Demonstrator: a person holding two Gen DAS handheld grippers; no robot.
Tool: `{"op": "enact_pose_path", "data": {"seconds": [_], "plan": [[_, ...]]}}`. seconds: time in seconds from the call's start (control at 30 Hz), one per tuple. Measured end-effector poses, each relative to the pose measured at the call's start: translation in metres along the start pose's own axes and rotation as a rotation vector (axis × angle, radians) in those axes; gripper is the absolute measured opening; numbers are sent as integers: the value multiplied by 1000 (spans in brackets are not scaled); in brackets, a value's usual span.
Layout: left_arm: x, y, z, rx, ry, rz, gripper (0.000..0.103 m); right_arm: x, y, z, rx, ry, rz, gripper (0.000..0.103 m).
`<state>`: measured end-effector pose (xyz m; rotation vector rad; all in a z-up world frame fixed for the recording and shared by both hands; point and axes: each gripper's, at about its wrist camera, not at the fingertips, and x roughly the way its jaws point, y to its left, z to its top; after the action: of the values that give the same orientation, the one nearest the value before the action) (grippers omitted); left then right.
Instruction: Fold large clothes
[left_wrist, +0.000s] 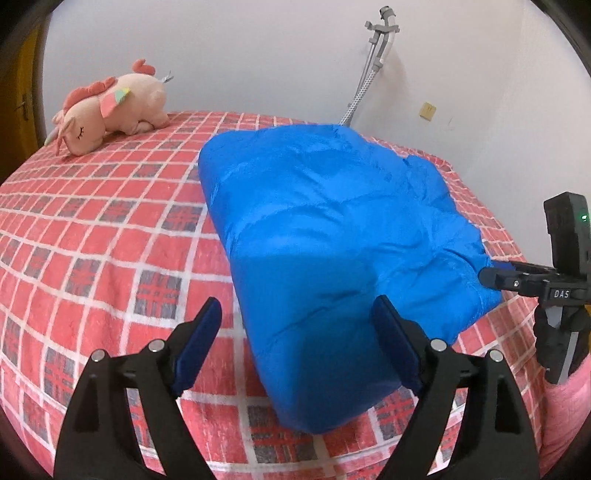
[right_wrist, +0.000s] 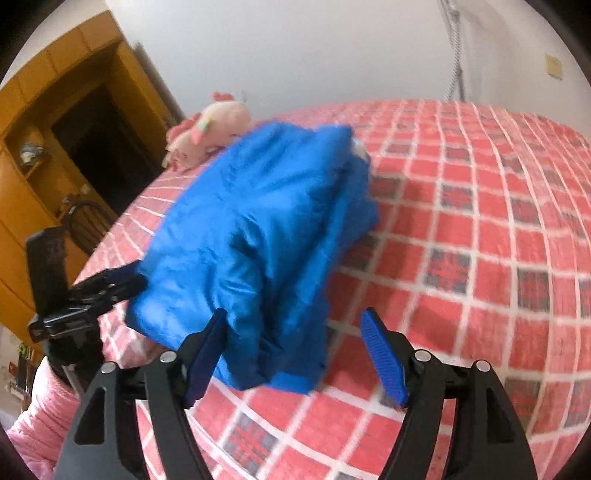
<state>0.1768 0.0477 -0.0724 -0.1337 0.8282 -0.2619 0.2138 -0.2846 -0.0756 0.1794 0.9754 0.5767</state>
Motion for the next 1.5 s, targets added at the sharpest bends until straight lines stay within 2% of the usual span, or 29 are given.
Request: {"op": "enact_pose_path", "data": {"seconds": [0.27, 0.43, 0.57, 0.73, 0.8, 0.87, 1.23, 1.5], "plan": [[16, -1, -7, -1, 5, 17, 84, 26, -12, -10, 46, 22, -67, 73], [-2, -6, -4, -33, 24, 47, 83, 1, 1, -11, 33, -20, -87, 74], [-26, -23, -12, 9, -6, 132, 89, -24, 20, -20, -8, -46, -124, 76], [-46, -44, -27, 55, -27, 168, 94, -41, 37, -35, -34, -72, -160, 90], [-54, -51, -35, 75, -49, 224, 96, -48, 41, -44, -45, -76, -171, 94], [-61, -58, -41, 91, -65, 249, 96, -50, 47, -52, -47, -71, -174, 97], [-92, -60, -64, -2, -68, 199, 96, -63, 71, -85, -60, -76, -208, 99], [-115, -63, -79, -1, -102, 226, 96, -83, 78, -100, -36, -115, -220, 99]]}}
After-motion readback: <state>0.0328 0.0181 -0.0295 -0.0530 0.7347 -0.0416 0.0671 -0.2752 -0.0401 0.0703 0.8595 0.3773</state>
